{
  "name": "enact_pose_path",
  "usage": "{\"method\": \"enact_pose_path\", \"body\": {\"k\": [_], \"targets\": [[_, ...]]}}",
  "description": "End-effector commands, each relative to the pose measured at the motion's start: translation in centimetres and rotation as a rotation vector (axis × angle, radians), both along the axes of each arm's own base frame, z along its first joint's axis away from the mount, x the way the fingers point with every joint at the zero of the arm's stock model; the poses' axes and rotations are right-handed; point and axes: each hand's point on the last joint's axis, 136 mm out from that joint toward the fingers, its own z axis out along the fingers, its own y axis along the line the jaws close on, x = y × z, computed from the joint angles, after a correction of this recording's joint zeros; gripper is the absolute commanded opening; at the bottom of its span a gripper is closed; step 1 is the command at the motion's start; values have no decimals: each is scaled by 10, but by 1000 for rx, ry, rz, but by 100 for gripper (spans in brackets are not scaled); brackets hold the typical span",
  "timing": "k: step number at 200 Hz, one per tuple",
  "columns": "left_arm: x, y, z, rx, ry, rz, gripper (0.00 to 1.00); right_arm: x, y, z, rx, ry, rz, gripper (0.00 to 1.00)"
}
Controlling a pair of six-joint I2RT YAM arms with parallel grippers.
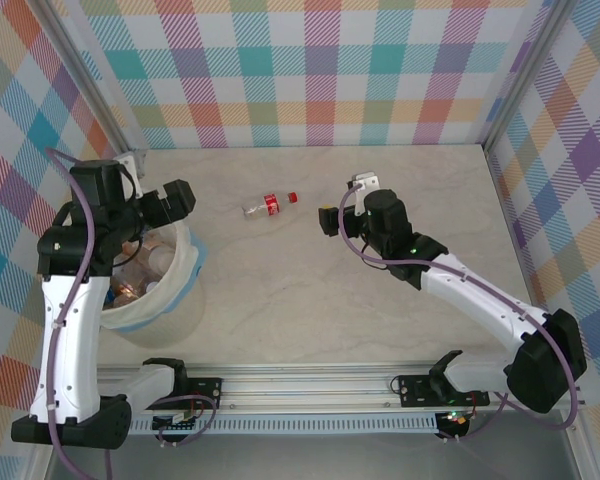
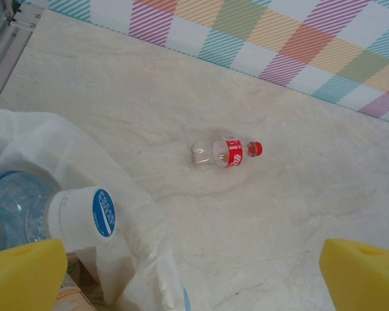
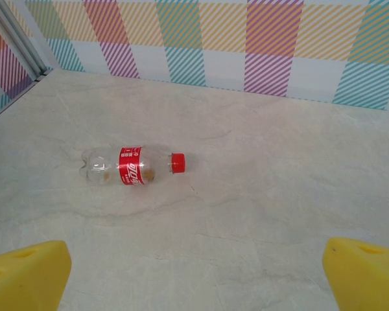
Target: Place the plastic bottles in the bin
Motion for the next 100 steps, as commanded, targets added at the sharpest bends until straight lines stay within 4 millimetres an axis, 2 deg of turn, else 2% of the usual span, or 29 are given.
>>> {"method": "enact_pose_path", "body": {"k": [1,15,33,48,85,100], "targets": [[21,14,14,61,-42,47,100,6,5,2,3,-2,5,100],[36,14,14,51,-59,56,100,6,7,2,7,10,9,100],[52,14,-2,34,-30,75,100,6,7,1,21,14,6,100],[55,16,-16,25,5,92,100,5,5,1,24,15,1,100],[31,9,-40,-20,67,69,100,1,-2,0,2,11,-14,100],[17,4,-42,-43,88,45,100,0,-5,-1,0,8,-20,100]]}}
